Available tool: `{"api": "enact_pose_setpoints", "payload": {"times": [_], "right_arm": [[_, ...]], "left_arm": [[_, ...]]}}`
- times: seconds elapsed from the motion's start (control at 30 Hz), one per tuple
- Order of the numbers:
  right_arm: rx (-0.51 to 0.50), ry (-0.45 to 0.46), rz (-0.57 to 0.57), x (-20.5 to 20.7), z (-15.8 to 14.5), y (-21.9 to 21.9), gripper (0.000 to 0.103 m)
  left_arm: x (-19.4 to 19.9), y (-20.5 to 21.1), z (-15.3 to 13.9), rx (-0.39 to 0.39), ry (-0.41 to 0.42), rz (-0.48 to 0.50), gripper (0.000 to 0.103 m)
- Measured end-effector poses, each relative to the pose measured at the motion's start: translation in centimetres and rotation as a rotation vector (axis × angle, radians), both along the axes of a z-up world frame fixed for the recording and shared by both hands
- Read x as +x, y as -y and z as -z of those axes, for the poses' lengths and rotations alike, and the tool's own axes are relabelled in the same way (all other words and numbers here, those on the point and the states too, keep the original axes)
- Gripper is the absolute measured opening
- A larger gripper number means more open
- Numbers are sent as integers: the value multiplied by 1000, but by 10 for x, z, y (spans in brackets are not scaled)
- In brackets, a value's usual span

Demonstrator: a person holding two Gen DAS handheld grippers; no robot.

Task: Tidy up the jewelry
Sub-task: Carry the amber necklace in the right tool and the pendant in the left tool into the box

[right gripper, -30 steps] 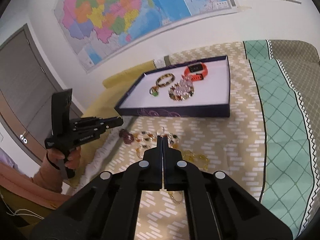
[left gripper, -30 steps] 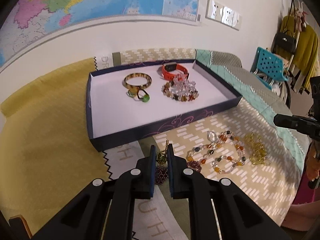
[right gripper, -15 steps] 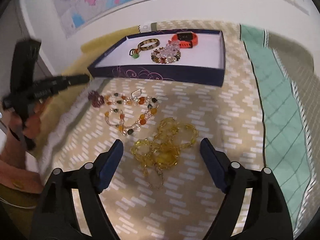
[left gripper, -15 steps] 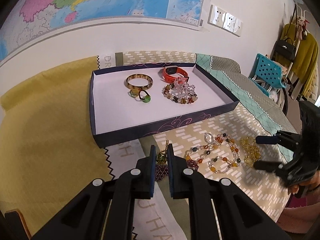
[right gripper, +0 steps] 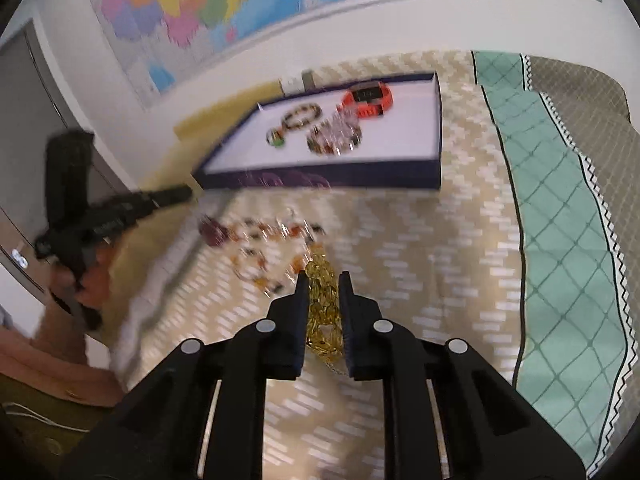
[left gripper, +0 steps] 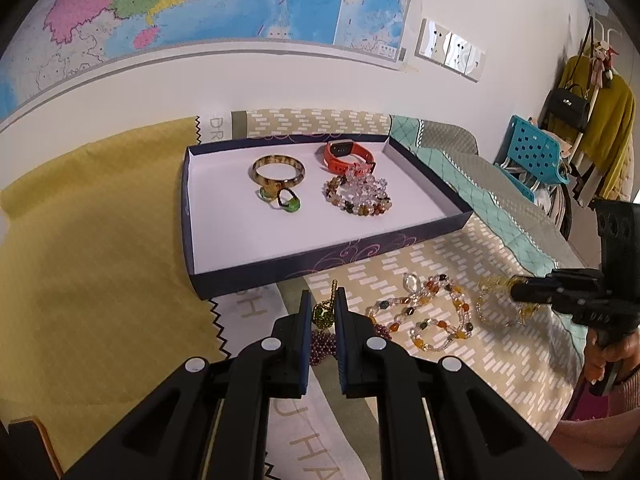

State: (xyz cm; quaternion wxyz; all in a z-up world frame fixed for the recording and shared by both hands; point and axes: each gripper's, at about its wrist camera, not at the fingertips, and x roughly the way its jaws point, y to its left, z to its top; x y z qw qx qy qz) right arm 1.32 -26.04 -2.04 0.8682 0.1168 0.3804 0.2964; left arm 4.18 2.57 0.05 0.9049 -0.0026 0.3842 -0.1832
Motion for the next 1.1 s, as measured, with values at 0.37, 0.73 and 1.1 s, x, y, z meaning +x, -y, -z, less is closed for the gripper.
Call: {"api": "enact_pose_setpoints", "payload": {"times": [0.37, 0.73, 1.1], "right_arm": [[77, 105, -6, 6, -47, 2, 15], [103, 177, -7, 32, -75, -2, 15], [115, 190, -3, 75, -84, -12, 15]], "left_arm": [[1, 3, -22, -5, 53, 14, 9], [16, 3, -37, 3, 91, 7, 9], [47, 6, -45, 22, 103, -12, 9]]}}
